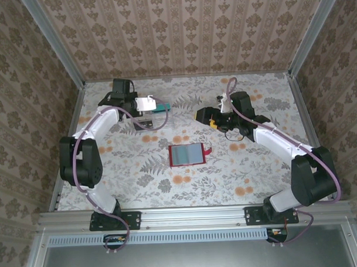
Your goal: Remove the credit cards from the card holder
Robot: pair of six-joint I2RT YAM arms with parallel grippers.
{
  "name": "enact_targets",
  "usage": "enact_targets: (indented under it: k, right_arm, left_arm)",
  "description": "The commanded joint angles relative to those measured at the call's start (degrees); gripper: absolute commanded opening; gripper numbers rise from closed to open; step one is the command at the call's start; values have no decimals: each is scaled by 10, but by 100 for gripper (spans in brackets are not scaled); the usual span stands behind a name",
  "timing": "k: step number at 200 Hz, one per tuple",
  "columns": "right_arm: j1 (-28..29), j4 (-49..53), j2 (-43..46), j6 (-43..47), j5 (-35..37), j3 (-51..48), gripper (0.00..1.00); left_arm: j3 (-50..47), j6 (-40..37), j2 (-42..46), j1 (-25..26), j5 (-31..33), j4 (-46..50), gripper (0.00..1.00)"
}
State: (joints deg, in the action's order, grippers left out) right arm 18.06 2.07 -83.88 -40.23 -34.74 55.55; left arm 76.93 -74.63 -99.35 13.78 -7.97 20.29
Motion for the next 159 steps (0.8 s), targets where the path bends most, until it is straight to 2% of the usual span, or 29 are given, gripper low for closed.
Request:
enact_targets:
  k: [1, 159]
  right_arm:
    - [-4, 11, -11, 7, -8, 20, 100]
    - [-8, 2, -22, -3, -17, 21, 100]
  left_arm:
    - [15, 1, -7, -7, -19, 15, 0]
    - [23, -2, -32, -19, -13, 14, 0]
